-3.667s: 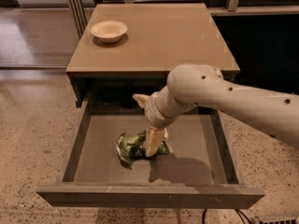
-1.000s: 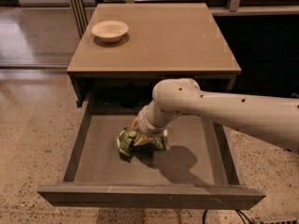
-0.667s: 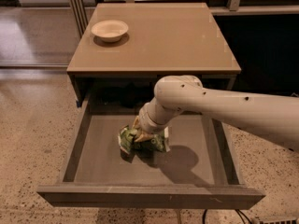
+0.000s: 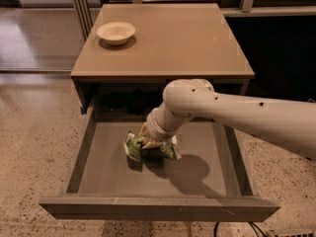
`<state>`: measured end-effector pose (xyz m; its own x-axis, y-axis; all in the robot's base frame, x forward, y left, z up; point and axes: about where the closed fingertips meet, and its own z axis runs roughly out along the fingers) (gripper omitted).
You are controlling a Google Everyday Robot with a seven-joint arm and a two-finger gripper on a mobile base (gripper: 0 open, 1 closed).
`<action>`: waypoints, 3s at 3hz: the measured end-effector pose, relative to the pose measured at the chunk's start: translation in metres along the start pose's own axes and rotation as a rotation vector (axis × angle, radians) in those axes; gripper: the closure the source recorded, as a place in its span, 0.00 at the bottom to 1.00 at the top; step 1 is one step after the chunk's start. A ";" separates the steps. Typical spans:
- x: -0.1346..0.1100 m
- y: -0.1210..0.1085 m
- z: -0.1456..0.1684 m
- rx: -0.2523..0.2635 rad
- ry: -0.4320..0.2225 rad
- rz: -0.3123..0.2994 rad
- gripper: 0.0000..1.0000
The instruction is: Pick green jalapeno chip bag from top drawer and place on counter
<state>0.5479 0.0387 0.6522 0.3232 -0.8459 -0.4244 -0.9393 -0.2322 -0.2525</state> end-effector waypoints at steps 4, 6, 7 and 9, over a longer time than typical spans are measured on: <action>-0.005 -0.002 -0.006 0.019 -0.016 -0.014 1.00; -0.005 -0.002 -0.006 0.019 -0.016 -0.014 0.58; -0.005 -0.002 -0.006 0.019 -0.016 -0.014 0.36; -0.005 -0.002 -0.006 0.019 -0.016 -0.014 0.00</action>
Offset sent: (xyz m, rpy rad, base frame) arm 0.0078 -0.0210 0.3023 0.1959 -0.2125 0.0227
